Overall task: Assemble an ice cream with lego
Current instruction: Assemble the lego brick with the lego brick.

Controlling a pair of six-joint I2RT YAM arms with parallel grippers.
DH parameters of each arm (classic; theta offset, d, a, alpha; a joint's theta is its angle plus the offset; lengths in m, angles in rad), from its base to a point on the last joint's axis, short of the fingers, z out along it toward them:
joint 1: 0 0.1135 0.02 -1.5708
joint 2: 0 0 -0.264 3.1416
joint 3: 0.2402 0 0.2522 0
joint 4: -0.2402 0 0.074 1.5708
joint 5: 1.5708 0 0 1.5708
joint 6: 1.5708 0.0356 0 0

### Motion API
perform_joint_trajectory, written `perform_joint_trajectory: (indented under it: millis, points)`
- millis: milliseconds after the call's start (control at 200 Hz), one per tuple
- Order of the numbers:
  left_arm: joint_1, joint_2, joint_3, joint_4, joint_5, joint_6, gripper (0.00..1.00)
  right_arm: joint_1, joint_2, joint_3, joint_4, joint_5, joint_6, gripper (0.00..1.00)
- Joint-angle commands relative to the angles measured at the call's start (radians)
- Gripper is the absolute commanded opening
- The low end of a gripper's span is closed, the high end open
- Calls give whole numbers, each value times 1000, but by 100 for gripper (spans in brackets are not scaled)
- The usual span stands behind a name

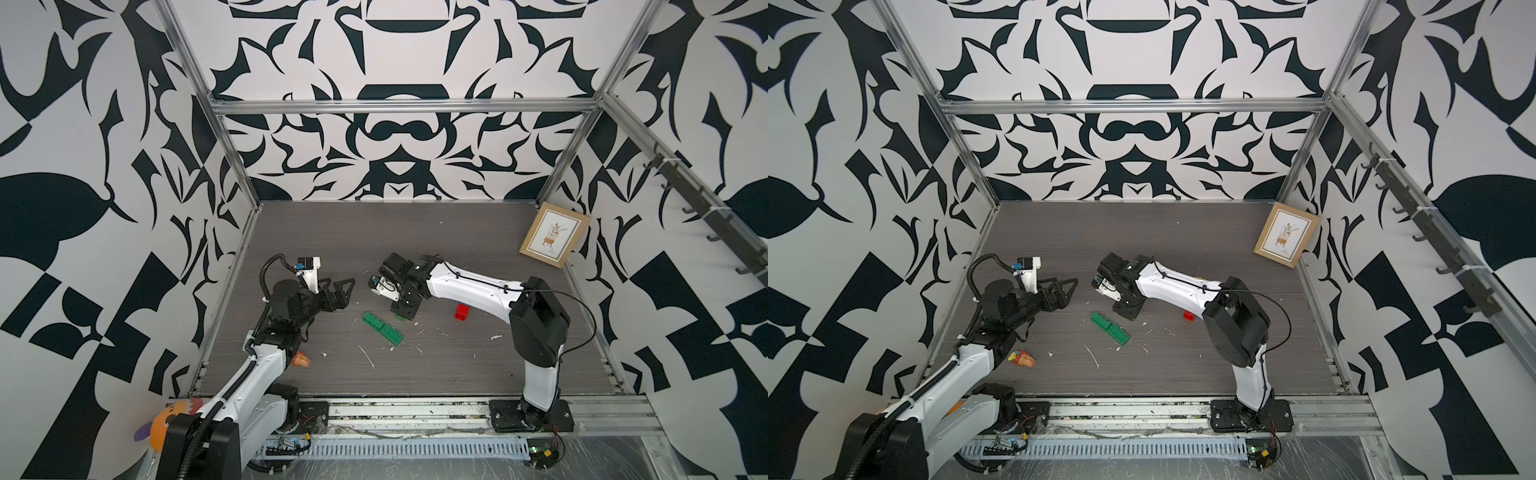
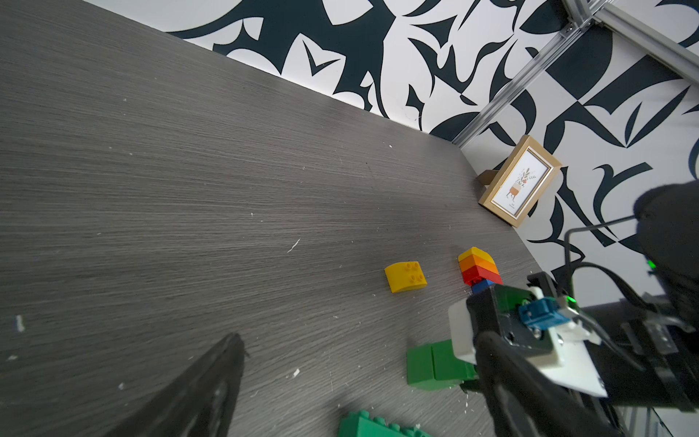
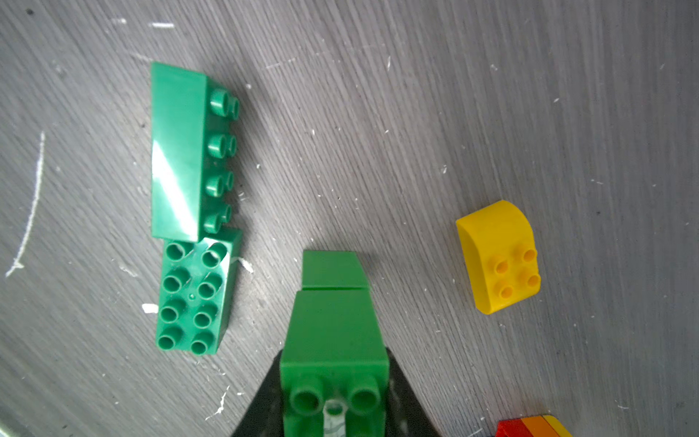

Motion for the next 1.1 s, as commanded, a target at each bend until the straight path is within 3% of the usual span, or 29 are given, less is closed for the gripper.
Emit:
perform_joint_trajectory:
  millis: [0,285,605,1095]
  points:
    - [-3,-5,1,13,8,6,99,-14,-15,-31,-45,5,21,9]
    - [-4,-8,0,12,7,7,99,-33,43,-21,-86,-39,42,9]
    - [-2,-23,-1,6,4,5,99,-30,54,-230,16,-14,233,0]
    - [-3,-26,-1,4,3,4,99,-21,-186,-230,-11,136,503,0]
